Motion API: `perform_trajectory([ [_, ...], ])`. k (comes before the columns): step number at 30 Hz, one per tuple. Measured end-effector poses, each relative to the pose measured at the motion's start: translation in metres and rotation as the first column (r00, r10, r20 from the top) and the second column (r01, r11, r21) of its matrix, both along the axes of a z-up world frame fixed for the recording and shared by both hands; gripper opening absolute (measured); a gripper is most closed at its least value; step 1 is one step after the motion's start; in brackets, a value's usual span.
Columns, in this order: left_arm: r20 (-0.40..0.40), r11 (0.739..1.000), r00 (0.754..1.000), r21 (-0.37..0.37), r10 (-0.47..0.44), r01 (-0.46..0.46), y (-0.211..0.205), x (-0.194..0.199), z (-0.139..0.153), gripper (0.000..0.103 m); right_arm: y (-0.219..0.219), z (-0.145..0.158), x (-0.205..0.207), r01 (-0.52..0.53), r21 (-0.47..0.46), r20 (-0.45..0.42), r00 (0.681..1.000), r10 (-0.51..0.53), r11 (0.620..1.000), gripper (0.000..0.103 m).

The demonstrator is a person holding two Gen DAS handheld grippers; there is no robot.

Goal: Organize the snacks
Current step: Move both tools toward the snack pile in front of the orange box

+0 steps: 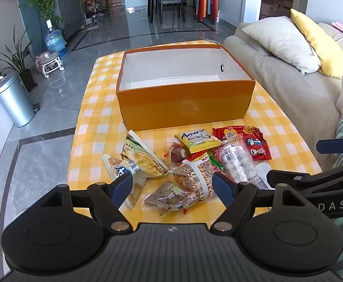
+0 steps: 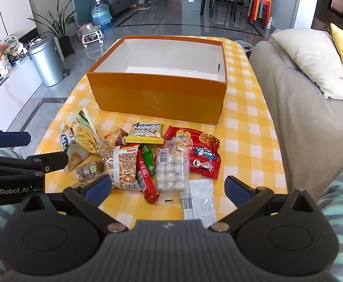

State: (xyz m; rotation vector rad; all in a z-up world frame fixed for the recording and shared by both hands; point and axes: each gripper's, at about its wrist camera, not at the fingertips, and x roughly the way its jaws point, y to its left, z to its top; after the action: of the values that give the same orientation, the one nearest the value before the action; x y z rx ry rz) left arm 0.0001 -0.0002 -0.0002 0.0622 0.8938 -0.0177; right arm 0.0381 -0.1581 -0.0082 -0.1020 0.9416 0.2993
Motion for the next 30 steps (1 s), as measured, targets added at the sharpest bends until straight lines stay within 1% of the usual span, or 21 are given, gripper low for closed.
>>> perform_trajectory([
  [7,-0.007,1.000,1.000,0.002,0.008,-0.008,-0.0002,0.0005,-0.0009,0.090,0.0005,-0.0001,0.0002,0.006,-0.001,0.002,1.000,-0.006,1.000,0.099],
  [11,-0.010,1.000,1.000,0.001,0.014,-0.014,-0.0004,-0.0017,-0.0063,0.090,-0.0027,-0.0013,0.0007,0.013,0.001,0.001,1.000,-0.013,1.000,0.099],
  [13,-0.013,1.000,1.000,-0.001,0.015,-0.015,0.0002,-0.0034,-0.0059,0.090,-0.0037,-0.0014,0.0003,0.013,0.000,0.002,1.000,-0.013,1.000,0.099],
  [14,-0.016,1.000,1.000,-0.001,0.014,-0.014,0.0010,-0.0027,-0.0059,0.090,0.0027,-0.0008,-0.0014,0.004,-0.005,0.002,1.000,-0.004,1.000,0.099],
  [30,-0.025,1.000,0.999,-0.010,0.027,-0.028,0.0053,-0.0030,-0.0033,0.090,-0.0004,0.0017,-0.0001,0.004,-0.006,0.009,1.000,-0.004,1.000,0.099],
])
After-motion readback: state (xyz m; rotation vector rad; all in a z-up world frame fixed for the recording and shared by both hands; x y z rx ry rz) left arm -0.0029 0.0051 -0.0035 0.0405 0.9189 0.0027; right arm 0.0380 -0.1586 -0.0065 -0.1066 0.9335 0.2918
